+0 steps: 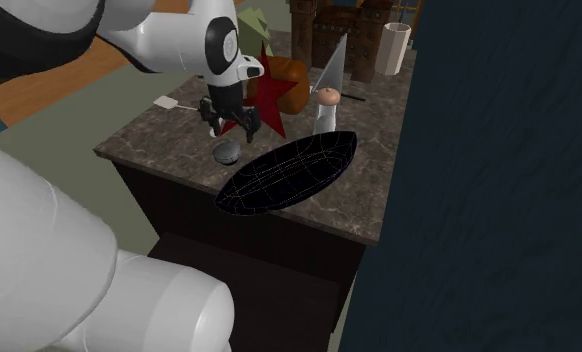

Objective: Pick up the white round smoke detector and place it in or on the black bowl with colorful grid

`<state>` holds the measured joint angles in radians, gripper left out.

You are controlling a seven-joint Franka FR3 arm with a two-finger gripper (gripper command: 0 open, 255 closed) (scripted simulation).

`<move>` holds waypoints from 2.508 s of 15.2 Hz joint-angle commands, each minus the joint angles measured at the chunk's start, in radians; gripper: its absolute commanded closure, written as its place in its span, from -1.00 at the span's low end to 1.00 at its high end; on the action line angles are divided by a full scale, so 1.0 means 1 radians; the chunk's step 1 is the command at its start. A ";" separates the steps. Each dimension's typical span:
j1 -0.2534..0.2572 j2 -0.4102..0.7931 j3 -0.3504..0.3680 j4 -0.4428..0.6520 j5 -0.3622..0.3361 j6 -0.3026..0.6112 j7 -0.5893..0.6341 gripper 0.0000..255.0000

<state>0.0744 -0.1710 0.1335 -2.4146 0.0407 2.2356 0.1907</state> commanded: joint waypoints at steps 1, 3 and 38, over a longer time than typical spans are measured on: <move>0.006 0.080 0.015 0.028 -0.009 0.054 0.030 -1.00; 0.013 0.157 0.026 0.064 -0.023 0.098 0.060 -1.00; 0.026 0.268 0.036 0.119 -0.049 0.156 0.103 1.00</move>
<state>0.1005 0.1064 0.1690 -2.2987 -0.0106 2.4043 0.2953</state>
